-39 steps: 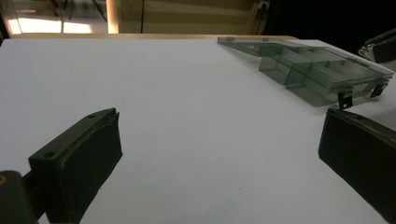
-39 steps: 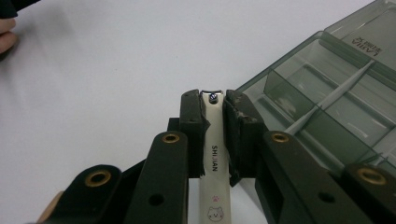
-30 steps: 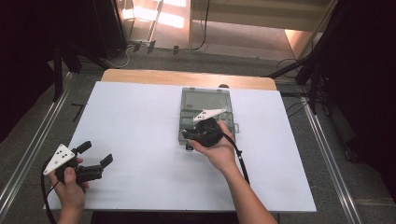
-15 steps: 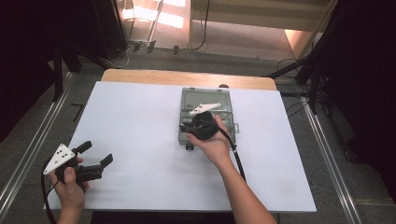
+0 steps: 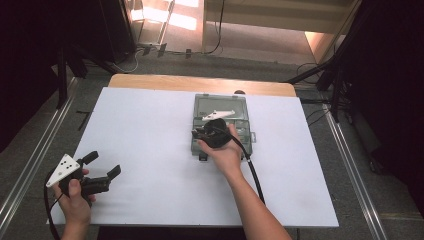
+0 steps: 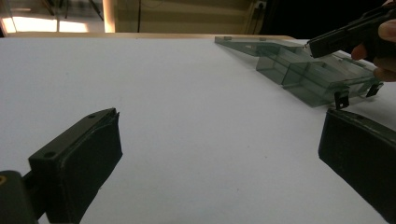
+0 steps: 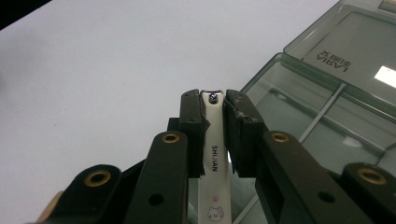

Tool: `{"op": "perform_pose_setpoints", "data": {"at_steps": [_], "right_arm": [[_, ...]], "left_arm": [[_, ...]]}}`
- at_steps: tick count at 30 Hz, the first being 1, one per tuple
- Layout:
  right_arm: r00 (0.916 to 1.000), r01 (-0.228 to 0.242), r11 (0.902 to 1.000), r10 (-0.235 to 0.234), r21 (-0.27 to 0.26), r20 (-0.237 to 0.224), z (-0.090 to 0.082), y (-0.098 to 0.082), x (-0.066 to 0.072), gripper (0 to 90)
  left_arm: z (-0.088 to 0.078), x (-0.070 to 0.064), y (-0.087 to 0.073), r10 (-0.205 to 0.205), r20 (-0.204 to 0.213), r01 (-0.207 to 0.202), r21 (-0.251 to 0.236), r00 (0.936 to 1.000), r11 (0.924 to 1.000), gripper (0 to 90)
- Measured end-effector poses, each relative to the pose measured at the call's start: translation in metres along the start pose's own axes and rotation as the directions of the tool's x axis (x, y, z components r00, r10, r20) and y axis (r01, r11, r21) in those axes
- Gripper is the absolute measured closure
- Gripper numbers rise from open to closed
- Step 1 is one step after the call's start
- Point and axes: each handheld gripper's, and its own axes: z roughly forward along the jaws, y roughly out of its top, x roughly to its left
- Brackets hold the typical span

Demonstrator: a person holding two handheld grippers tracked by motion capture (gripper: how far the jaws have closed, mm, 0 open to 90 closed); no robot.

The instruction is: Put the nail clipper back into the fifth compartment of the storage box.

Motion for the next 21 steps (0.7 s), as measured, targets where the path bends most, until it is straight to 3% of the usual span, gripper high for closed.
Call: {"op": "perform_pose_setpoints", "data": {"at_steps": [5,10,15,21], "right_arm": [[0.9999,-0.004,1.0,0.004,-0.004,0.016,0.004,0.0,0.0,79.0],[1.0,0.001,1.0,-0.001,0.006,-0.004,0.007,-0.003,-0.002,77.8],[0.9998,0.008,0.9999,-0.008,-0.014,-0.017,0.002,-0.006,-0.004,48.2],[0.998,-0.029,0.9967,0.025,-0.075,-0.059,-0.012,-0.014,-0.013,20.8]], "left_arm": [[0.0,0.0,0.0,-0.001,0.0,0.001,0.0,1.0,1.0,0.0],[0.0,0.0,0.0,0.0,0.001,0.0,0.0,1.0,1.0,0.0],[0.0,0.0,0.0,-0.001,0.002,0.001,0.0,1.0,1.0,0.0],[0.001,0.0,0.0,0.001,-0.001,-0.001,0.004,1.0,1.0,0.0]]}}
